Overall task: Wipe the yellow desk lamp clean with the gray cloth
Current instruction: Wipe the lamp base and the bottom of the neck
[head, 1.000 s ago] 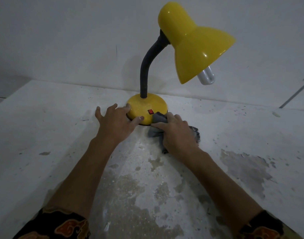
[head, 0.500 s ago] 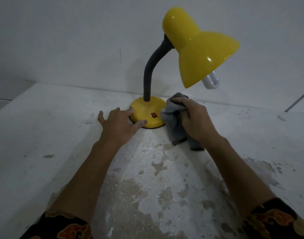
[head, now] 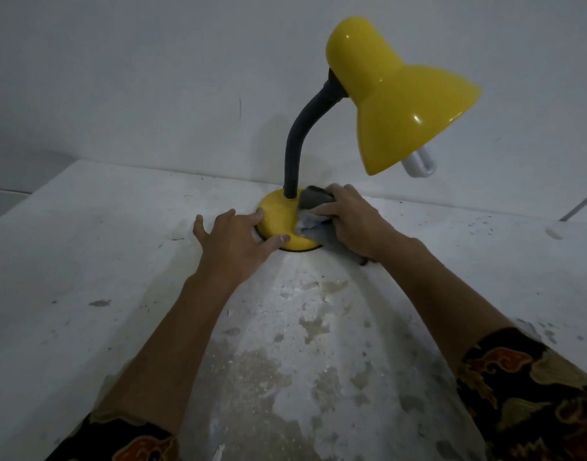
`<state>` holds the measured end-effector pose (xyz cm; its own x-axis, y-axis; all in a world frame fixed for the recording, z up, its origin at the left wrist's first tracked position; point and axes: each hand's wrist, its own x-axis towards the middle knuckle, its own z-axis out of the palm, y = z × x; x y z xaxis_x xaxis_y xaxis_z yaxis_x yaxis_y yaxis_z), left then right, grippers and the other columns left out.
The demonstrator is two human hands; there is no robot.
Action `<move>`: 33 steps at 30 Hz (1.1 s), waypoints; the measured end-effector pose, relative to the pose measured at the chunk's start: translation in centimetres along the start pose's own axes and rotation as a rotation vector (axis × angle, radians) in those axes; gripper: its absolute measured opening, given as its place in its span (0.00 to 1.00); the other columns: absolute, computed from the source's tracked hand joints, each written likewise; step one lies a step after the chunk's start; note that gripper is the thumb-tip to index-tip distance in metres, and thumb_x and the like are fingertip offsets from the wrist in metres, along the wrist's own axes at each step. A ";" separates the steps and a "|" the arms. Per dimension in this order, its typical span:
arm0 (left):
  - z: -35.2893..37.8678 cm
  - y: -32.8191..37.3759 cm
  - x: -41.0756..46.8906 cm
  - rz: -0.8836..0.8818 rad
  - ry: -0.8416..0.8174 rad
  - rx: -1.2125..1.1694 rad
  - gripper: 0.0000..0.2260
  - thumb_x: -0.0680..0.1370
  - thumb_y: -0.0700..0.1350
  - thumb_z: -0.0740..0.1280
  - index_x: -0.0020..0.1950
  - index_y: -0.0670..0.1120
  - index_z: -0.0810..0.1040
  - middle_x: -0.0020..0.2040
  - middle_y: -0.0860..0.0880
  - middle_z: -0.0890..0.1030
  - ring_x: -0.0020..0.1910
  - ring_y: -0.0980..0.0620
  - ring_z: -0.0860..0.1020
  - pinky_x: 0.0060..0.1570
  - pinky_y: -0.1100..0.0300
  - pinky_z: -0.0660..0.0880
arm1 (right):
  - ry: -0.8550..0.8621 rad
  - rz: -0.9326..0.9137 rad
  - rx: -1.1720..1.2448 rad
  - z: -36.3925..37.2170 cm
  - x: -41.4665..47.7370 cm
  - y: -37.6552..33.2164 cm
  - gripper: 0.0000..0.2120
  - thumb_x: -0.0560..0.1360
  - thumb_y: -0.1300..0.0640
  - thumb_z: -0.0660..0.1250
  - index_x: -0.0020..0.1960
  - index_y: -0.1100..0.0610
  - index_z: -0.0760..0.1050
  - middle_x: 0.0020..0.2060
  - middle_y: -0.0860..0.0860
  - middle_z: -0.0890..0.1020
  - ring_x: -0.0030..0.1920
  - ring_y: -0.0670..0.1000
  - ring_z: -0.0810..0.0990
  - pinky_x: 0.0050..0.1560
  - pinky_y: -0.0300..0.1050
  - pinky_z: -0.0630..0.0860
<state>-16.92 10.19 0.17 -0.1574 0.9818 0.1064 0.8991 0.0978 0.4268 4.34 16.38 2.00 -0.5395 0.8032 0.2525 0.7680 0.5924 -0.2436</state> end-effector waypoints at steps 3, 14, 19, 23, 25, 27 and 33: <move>0.0 0.1 -0.1 -0.002 -0.001 0.010 0.34 0.71 0.70 0.62 0.73 0.55 0.68 0.72 0.47 0.72 0.77 0.50 0.59 0.73 0.39 0.40 | -0.008 0.030 0.104 -1.2 -2.0 0.3 0.21 0.72 0.67 0.55 0.53 0.53 0.83 0.51 0.58 0.76 0.50 0.52 0.70 0.49 0.44 0.69; 0.0 0.3 0.0 -0.007 -0.004 0.031 0.34 0.72 0.70 0.61 0.73 0.55 0.68 0.71 0.48 0.72 0.77 0.51 0.59 0.73 0.39 0.40 | 0.031 0.025 0.158 -1.6 0.9 -1.2 0.21 0.75 0.65 0.56 0.61 0.51 0.78 0.54 0.56 0.77 0.53 0.54 0.75 0.53 0.43 0.74; 0.2 0.1 0.1 -0.007 0.002 0.024 0.34 0.71 0.71 0.62 0.73 0.56 0.68 0.71 0.49 0.72 0.77 0.51 0.59 0.73 0.39 0.40 | 0.000 0.152 -0.116 0.7 0.2 -2.8 0.18 0.78 0.59 0.61 0.67 0.48 0.73 0.60 0.56 0.71 0.60 0.58 0.67 0.56 0.52 0.67; 0.2 0.1 0.1 -0.007 0.013 0.010 0.34 0.71 0.70 0.63 0.73 0.55 0.69 0.70 0.48 0.74 0.76 0.50 0.61 0.73 0.39 0.41 | 0.013 0.176 -0.072 0.6 -2.8 -3.5 0.24 0.75 0.66 0.61 0.68 0.49 0.73 0.61 0.56 0.70 0.61 0.58 0.66 0.58 0.50 0.66; 0.3 0.2 0.0 -0.003 0.026 0.003 0.33 0.71 0.69 0.63 0.72 0.54 0.69 0.68 0.48 0.76 0.74 0.50 0.65 0.73 0.39 0.42 | -0.002 0.142 -0.046 0.3 -3.9 -3.5 0.23 0.75 0.67 0.61 0.66 0.49 0.75 0.58 0.56 0.71 0.59 0.57 0.67 0.57 0.50 0.69; 0.4 0.4 0.0 -0.009 0.034 -0.033 0.31 0.72 0.68 0.64 0.70 0.54 0.69 0.63 0.50 0.78 0.69 0.49 0.70 0.73 0.38 0.43 | -0.018 0.117 0.005 -0.4 -4.5 -3.1 0.22 0.76 0.67 0.59 0.63 0.49 0.77 0.54 0.56 0.73 0.55 0.56 0.69 0.54 0.48 0.71; 0.3 0.2 0.2 -0.025 -0.028 -0.096 0.34 0.71 0.67 0.65 0.72 0.53 0.63 0.68 0.50 0.75 0.70 0.47 0.70 0.74 0.38 0.44 | 0.101 0.195 0.081 -0.4 -4.3 -1.7 0.22 0.75 0.65 0.56 0.64 0.50 0.77 0.51 0.59 0.74 0.52 0.57 0.72 0.52 0.51 0.74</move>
<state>-16.68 10.48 0.03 -0.1667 0.9835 0.0701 0.8516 0.1078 0.5130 5.47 11.84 1.68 -0.3432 0.8951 0.2847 0.8220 0.4329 -0.3701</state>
